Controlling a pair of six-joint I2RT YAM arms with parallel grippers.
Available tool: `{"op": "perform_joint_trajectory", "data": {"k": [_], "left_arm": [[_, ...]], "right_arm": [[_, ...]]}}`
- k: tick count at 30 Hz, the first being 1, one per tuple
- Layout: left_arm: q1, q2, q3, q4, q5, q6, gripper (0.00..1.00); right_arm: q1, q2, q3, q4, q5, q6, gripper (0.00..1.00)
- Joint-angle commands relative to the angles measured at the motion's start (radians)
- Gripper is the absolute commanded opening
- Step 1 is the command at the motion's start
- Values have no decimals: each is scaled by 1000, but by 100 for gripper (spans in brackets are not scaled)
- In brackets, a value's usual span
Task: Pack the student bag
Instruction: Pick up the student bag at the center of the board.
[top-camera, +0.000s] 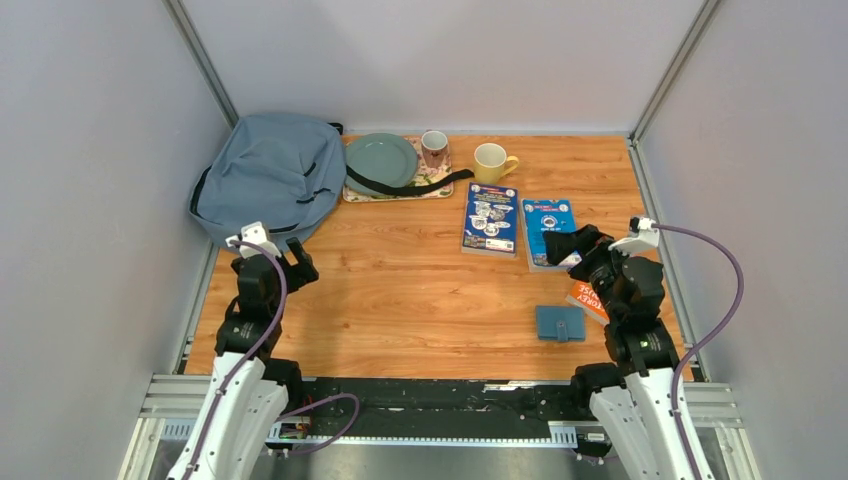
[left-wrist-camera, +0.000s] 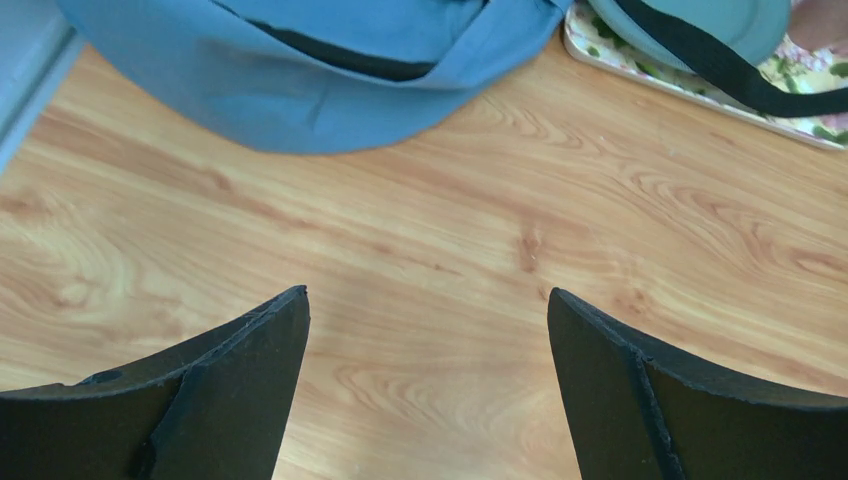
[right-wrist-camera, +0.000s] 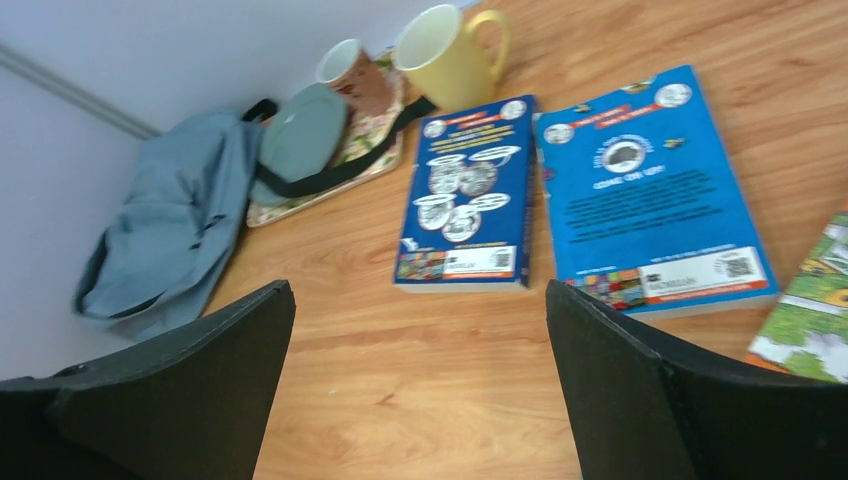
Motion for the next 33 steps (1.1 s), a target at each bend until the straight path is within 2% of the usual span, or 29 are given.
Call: {"op": "perform_joint_trajectory", "data": {"k": [1, 3, 7, 11, 15, 18, 21, 22, 24, 29, 33], "left_arm": [[-3, -9, 75, -167, 91, -100, 96], [-3, -6, 79, -189, 178, -86, 96], [-3, -28, 70, -244, 104, -199, 99], [-5, -29, 29, -223, 130, -289, 99], [-3, 1, -25, -211, 73, -420, 99], [-3, -3, -109, -142, 29, -495, 99], [-3, -3, -195, -31, -5, -539, 97], [-5, 0, -223, 57, -13, -545, 96], [-5, 27, -261, 102, -62, -577, 96], [-2, 130, -200, 196, -163, -528, 96], [38, 250, -108, 265, -163, -459, 96]], "right_arm": [[2, -40, -22, 99, -218, 59, 100], [2, -20, -13, 72, -212, 61, 100], [2, 32, 53, -40, -232, 6, 99], [0, 88, 97, -88, -212, -4, 99], [2, 115, 73, -30, -255, 27, 99], [2, 135, 79, 3, -284, 50, 99], [2, 147, 84, 12, -319, 53, 99], [2, 145, 84, 14, -318, 56, 99], [2, 141, 81, 18, -319, 56, 99], [2, 124, 84, 3, -304, 55, 99], [2, 124, 82, 14, -306, 67, 99]]}}
